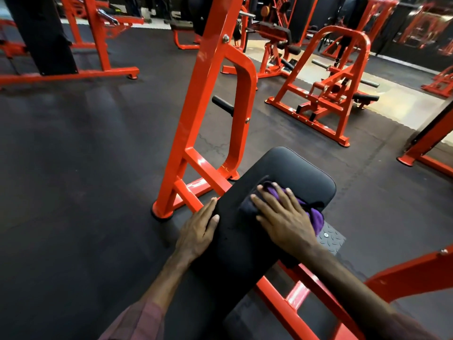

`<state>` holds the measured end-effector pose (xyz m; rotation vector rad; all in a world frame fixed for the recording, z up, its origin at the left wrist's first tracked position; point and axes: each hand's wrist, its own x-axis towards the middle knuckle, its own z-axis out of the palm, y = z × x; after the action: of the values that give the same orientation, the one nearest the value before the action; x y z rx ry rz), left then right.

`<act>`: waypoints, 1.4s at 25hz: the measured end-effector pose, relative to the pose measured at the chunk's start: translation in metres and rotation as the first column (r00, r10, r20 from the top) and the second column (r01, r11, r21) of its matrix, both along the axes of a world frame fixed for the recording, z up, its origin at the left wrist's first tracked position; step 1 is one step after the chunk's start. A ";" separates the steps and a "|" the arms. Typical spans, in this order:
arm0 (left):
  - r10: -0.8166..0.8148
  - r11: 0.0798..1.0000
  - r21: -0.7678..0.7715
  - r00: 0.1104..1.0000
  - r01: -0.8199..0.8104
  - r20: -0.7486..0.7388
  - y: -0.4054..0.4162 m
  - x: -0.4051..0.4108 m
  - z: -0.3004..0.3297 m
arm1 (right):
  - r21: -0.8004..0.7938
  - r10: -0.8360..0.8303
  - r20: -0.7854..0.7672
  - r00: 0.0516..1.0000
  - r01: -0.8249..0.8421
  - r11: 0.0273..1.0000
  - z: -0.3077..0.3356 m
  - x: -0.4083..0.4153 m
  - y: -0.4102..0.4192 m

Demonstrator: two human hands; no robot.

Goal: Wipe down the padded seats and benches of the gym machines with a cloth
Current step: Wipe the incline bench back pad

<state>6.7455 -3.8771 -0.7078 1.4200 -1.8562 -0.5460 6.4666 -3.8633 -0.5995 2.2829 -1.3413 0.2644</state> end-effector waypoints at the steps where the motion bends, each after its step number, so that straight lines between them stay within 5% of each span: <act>1: 0.004 1.000 0.014 1.000 -0.004 0.000 0.003 0.001 0.002 | 0.003 -0.076 0.019 0.997 0.076 0.997 0.009 -0.005 -0.008; 5: 0.013 1.000 0.018 1.000 -0.013 0.013 0.007 0.000 0.004 | 0.061 -0.253 0.103 0.962 0.248 0.967 0.011 0.036 -0.020; 10: 0.056 0.998 0.010 0.998 -0.056 0.037 0.024 0.010 -0.007 | -0.011 0.098 0.029 0.995 -0.097 0.995 -0.012 -0.004 0.033; 15: 0.059 0.998 0.029 0.997 -0.061 0.059 0.025 0.013 -0.009 | 0.041 -0.236 0.190 0.953 0.232 0.972 -0.003 0.036 0.012; 20: 0.069 0.995 0.074 0.996 -0.072 0.053 0.041 0.022 -0.010 | 0.027 0.092 0.049 0.995 -0.093 0.995 -0.029 0.009 0.066; 25: 0.099 0.991 0.085 0.992 -0.106 0.074 0.045 0.026 -0.013 | 0.103 -0.241 0.160 0.957 0.226 0.969 -0.018 0.061 0.024; 30: 0.085 0.989 0.117 0.994 -0.093 0.068 0.048 0.029 -0.015 | 0.132 0.095 -0.033 0.995 -0.090 0.987 -0.035 0.036 0.048; 35: 0.123 0.984 0.118 0.989 -0.133 0.084 0.050 0.030 -0.017 | 0.167 -0.258 0.059 0.964 0.245 0.955 -0.023 0.097 0.001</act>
<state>6.7757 -3.8272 -0.7253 1.6501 -1.8008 -0.5575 6.5637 -3.8626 -0.6228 2.2141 -1.7324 0.1706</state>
